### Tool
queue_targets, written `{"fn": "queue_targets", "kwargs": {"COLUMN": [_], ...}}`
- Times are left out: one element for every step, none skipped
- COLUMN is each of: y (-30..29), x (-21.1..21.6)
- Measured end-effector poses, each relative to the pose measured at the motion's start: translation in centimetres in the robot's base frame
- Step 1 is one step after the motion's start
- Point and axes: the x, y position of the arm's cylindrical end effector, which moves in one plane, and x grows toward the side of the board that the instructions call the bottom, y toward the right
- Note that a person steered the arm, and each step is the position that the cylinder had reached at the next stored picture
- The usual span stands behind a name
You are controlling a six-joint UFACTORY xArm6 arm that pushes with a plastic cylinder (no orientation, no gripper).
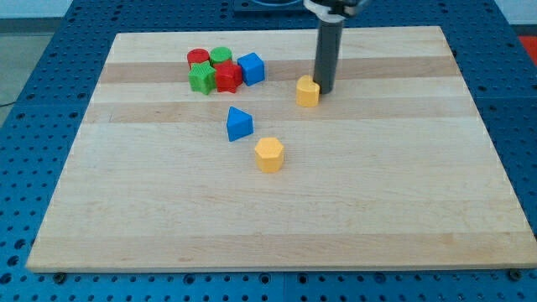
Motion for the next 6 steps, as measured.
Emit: {"fn": "queue_targets", "kwargs": {"y": [-0.9, 2.9, 2.5, -0.5, -3.8, -5.1], "x": [0.0, 2.7, 4.0, 2.9, 2.1, 2.0]}}
